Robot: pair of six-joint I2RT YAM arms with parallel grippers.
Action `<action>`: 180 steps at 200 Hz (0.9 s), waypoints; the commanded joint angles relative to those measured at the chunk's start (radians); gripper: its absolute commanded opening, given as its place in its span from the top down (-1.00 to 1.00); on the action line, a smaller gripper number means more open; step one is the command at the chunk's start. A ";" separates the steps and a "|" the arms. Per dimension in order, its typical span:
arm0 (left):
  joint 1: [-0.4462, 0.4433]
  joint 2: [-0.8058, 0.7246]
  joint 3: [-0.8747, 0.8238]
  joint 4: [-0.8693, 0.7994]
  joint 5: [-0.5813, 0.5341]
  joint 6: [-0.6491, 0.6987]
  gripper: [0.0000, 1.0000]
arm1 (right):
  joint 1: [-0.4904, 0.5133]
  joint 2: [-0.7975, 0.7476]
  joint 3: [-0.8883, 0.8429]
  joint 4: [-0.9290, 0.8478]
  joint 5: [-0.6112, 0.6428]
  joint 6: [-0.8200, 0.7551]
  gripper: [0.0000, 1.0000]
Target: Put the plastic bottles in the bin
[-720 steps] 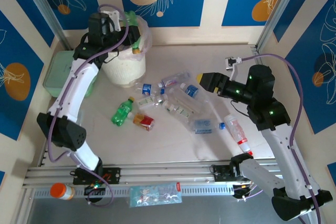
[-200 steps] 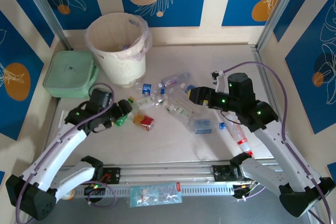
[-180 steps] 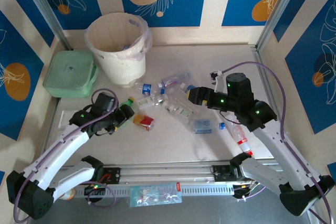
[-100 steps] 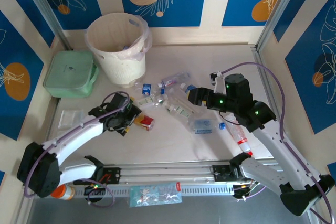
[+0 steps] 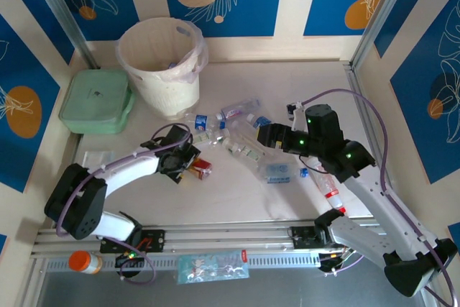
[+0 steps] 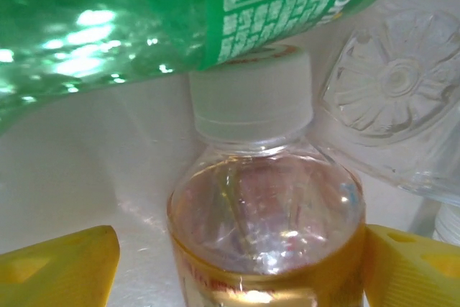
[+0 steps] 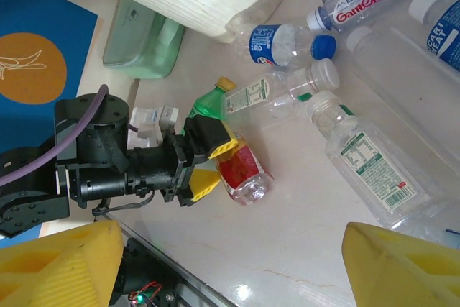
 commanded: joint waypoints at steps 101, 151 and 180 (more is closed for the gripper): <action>-0.049 0.016 -0.010 0.030 0.078 0.033 -0.05 | 0.000 -0.011 0.002 0.005 0.016 -0.015 -0.60; -0.058 -0.179 -0.019 -0.132 0.050 0.084 -0.03 | -0.004 -0.019 -0.007 0.006 0.021 -0.015 -0.61; -0.060 -0.301 0.037 -0.181 0.022 0.226 -0.05 | -0.006 -0.007 0.004 0.017 0.006 -0.014 -0.61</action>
